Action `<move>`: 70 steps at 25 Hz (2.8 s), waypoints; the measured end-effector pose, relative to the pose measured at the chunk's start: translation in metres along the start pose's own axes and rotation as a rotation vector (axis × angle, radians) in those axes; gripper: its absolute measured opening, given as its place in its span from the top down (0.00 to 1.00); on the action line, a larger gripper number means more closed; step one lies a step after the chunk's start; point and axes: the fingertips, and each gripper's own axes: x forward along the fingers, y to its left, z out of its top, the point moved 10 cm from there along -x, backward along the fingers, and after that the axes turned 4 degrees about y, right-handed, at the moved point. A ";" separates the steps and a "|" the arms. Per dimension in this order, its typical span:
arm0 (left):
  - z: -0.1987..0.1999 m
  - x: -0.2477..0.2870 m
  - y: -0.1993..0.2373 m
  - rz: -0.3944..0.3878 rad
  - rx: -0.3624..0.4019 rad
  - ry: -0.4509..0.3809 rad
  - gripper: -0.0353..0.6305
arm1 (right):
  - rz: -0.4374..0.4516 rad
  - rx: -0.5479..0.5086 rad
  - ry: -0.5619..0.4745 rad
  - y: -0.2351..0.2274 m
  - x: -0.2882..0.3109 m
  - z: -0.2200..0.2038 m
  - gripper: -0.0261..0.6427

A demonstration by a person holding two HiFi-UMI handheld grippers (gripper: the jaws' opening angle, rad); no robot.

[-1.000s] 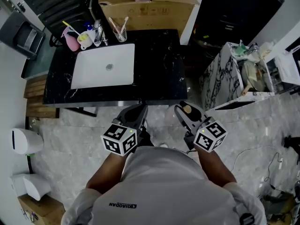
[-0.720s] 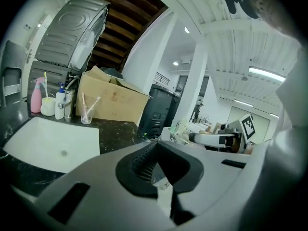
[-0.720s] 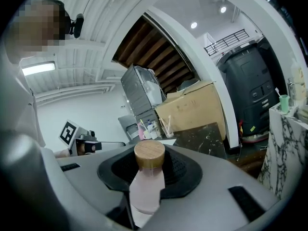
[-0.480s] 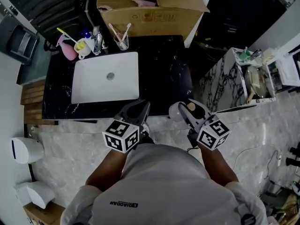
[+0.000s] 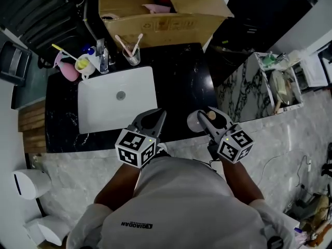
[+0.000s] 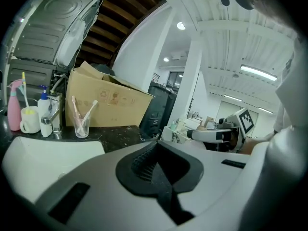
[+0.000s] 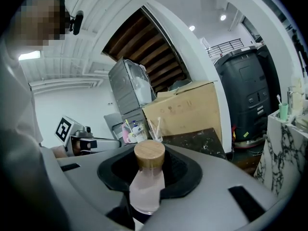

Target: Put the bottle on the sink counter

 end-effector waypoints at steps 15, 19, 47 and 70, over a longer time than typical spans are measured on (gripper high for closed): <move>0.013 0.027 0.050 -0.053 0.045 0.042 0.93 | -0.051 -0.018 -0.016 -0.004 0.049 0.019 0.76; 0.015 0.039 0.049 -0.022 0.057 0.046 0.93 | -0.031 -0.019 0.000 -0.020 0.054 0.023 0.76; 0.013 0.110 0.067 0.191 -0.020 0.104 0.93 | -0.028 -0.326 0.136 -0.167 0.168 0.071 0.76; 0.010 0.141 0.079 0.183 -0.053 0.163 0.93 | -0.086 -0.334 0.151 -0.238 0.272 0.087 0.76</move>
